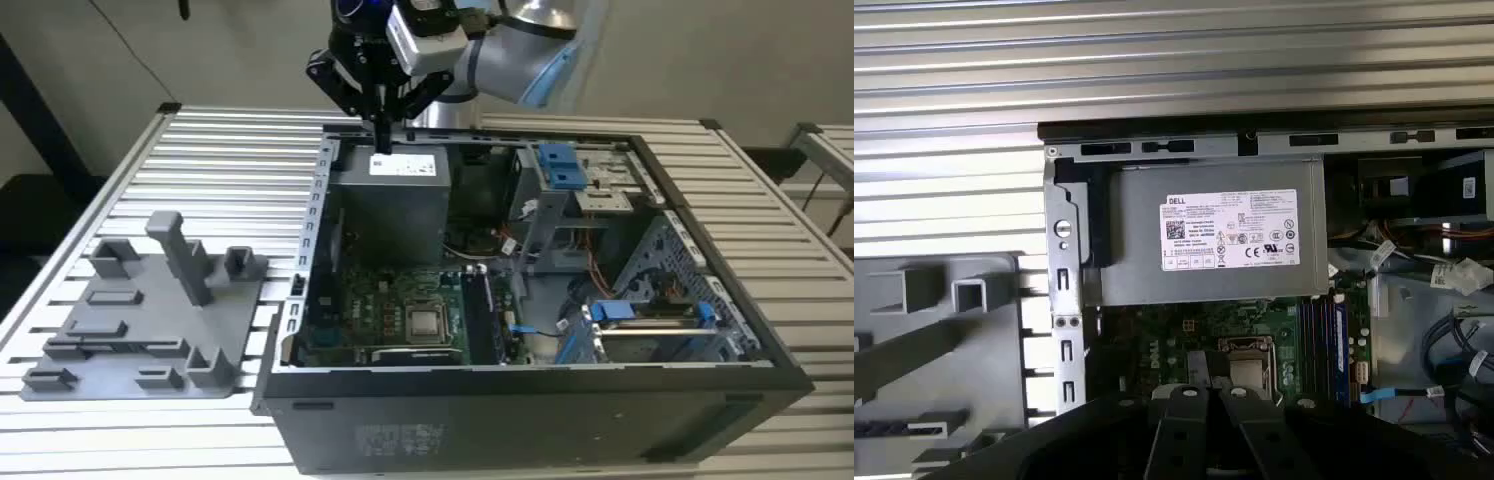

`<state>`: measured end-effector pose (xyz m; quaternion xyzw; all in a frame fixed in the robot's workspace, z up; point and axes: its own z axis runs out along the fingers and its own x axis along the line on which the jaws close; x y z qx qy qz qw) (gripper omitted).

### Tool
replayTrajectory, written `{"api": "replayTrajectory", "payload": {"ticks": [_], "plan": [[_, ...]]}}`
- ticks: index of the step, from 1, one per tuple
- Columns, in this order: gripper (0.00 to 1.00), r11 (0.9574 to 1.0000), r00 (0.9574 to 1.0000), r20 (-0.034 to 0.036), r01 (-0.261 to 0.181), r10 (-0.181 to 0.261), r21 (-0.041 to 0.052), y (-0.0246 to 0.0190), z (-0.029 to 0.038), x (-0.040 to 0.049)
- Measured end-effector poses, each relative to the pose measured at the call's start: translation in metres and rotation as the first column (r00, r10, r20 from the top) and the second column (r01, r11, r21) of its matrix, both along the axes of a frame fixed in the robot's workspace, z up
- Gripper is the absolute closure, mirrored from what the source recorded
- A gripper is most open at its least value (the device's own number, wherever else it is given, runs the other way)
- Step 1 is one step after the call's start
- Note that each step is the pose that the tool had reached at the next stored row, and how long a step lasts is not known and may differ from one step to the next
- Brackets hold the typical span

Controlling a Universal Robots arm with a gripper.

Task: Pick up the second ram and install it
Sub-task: 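Reach for the second ram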

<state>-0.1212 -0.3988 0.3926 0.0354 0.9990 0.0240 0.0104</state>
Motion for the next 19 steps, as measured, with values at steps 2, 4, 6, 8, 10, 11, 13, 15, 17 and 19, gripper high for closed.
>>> {"api": "replayTrajectory", "payload": {"ticks": [2, 4, 6, 8, 10, 11, 13, 15, 17, 19], "plan": [[0.89, 1.0000, 1.0000, 0.0000, 0.000, 0.000, 0.0000, 0.0000, 0.0000, 0.0000], [0.89, 1.0000, 1.0000, 0.0000, 0.000, 0.000, 0.0000, 0.0000, 0.0000, 0.0000], [0.89, 1.0000, 1.0000, -0.0001, 0.000, 0.000, -0.0001, 0.0000, 0.0000, -0.0004], [0.89, 1.0000, 1.0000, -0.0001, 0.000, 0.000, -0.0001, 0.0000, 0.0000, -0.0015], [0.89, 1.0000, 1.0000, 0.0000, 0.000, 0.000, -0.0001, 0.0000, 0.0000, -0.0030], [0.89, 1.0000, 1.0000, -0.0001, 0.000, 0.000, -0.0001, 0.0000, 0.0000, -0.0037], [0.89, 1.0000, 1.0000, -0.0001, 0.000, 0.000, -0.0001, 0.0000, 0.0000, -0.0057], [0.89, 1.0000, 1.0000, 0.0000, 0.000, 0.000, 0.0000, 0.0000, 0.0000, -0.0065], [0.89, 1.0000, 1.0000, -0.0001, 0.000, 0.000, -0.0001, 0.0000, 0.0000, -0.0069], [0.89, 1.0000, 1.0000, -0.0001, 0.000, 0.000, -0.0001, 0.0000, 0.0000, -0.0074]]}}
